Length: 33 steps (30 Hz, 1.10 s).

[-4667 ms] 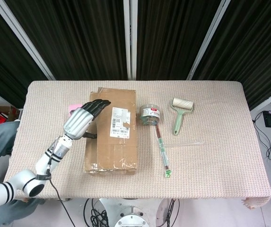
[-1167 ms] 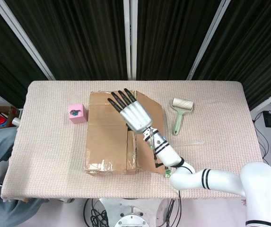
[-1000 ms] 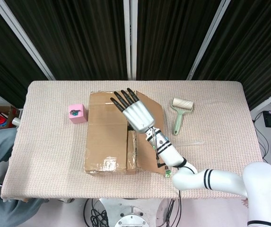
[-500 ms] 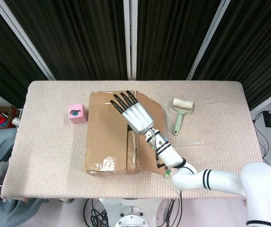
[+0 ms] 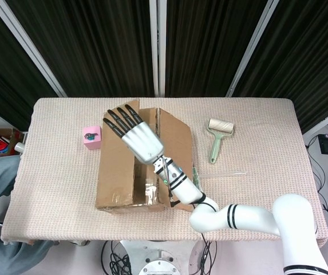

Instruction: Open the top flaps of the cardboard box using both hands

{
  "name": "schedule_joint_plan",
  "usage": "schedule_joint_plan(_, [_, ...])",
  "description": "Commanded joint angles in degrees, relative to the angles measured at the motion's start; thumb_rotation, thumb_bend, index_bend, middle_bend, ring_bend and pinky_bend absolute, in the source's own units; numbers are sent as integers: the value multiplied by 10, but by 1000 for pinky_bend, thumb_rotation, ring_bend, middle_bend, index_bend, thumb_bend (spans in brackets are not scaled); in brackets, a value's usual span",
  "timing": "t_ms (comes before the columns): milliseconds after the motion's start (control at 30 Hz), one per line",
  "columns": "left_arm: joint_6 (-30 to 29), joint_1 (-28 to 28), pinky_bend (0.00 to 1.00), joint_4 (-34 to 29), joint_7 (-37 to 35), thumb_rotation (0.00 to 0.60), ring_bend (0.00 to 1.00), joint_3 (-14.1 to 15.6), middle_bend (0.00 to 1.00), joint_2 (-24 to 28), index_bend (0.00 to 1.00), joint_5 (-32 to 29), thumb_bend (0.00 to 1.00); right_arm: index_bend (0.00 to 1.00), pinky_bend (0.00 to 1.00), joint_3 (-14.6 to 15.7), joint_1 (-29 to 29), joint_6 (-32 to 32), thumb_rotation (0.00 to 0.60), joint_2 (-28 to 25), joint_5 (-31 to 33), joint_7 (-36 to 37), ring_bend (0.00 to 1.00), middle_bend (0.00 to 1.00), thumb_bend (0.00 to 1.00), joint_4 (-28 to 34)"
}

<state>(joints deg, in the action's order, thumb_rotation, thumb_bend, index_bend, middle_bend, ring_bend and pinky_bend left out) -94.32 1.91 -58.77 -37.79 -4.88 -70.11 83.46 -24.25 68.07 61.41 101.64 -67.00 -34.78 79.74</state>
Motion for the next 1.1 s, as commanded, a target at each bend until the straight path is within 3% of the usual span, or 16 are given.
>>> schedule_joint_plan(33, [0, 2, 210, 3, -4, 600, 94, -2, 54, -1, 30, -2, 0, 0, 0, -24, 29, 3, 600, 17, 0, -20, 0, 0, 0, 0])
schedule_joint_plan(267, [-1, 5, 210, 8, -11, 600, 94, -7, 54, -3, 30, -4, 0, 0, 0, -58, 113, -4, 600, 82, 10, -72, 0, 0, 0, -57])
schedule_joint_plan(567, [4, 9, 210, 12, -23, 600, 94, -13, 54, -2, 30, -11, 0, 0, 0, -104, 221, 10, 600, 202, -11, 2, 0, 0, 0, -222])
schedule_joint_plan(700, [6, 11, 210, 15, -30, 600, 94, -14, 54, 1, 30, -12, 0, 0, 0, -101, 227, 12, 600, 213, -11, 12, 0, 0, 0, -238])
schedule_joint_plan(933, [9, 12, 210, 15, -43, 600, 94, -16, 54, 4, 30, -12, 0, 0, 0, -82, 166, 32, 600, 149, -11, 6, 0, 0, 57, -144])
schedule_joint_plan(1100, [5, 10, 210, 8, -40, 600, 94, -17, 54, 2, 31, -6, 0, 0, 0, -86, 101, 2, 600, 63, 95, -73, 0, 0, 133, -20])
